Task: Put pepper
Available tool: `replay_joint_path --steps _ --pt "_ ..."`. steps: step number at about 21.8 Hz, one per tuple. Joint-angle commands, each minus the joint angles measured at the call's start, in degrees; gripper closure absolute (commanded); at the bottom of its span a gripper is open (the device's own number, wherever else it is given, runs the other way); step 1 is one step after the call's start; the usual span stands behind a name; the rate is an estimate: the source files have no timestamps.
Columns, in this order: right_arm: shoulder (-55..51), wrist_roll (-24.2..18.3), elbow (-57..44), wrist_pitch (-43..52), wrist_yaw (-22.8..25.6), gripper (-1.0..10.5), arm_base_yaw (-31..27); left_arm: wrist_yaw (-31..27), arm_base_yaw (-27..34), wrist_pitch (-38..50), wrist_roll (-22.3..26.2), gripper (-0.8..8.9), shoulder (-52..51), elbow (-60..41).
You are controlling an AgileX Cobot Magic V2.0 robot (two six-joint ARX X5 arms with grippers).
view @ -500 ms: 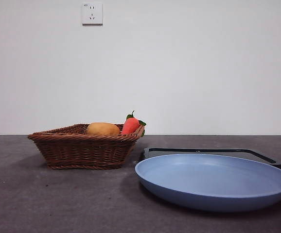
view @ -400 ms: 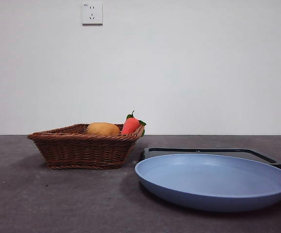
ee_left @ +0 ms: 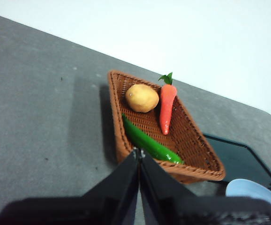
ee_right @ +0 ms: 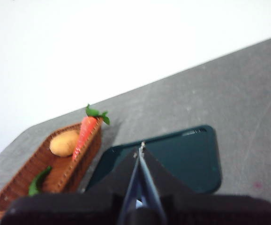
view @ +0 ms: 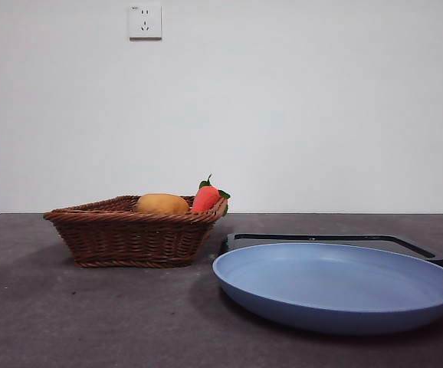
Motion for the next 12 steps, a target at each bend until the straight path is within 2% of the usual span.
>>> replay_joint_path --steps 1,4,12 --pt "3.3 0.8 4.9 -2.3 -0.1 9.4 0.1 1.5 0.2 -1.7 0.1 8.07 3.1 3.7" --pt "8.2 -0.9 11.3 -7.8 -0.8 9.4 0.1 4.3 0.2 -3.8 2.1 8.07 7.4 7.9" --pt "22.1 -11.6 28.3 -28.9 -8.3 9.4 0.1 10.8 0.1 -16.5 12.6 8.07 19.5 20.6"
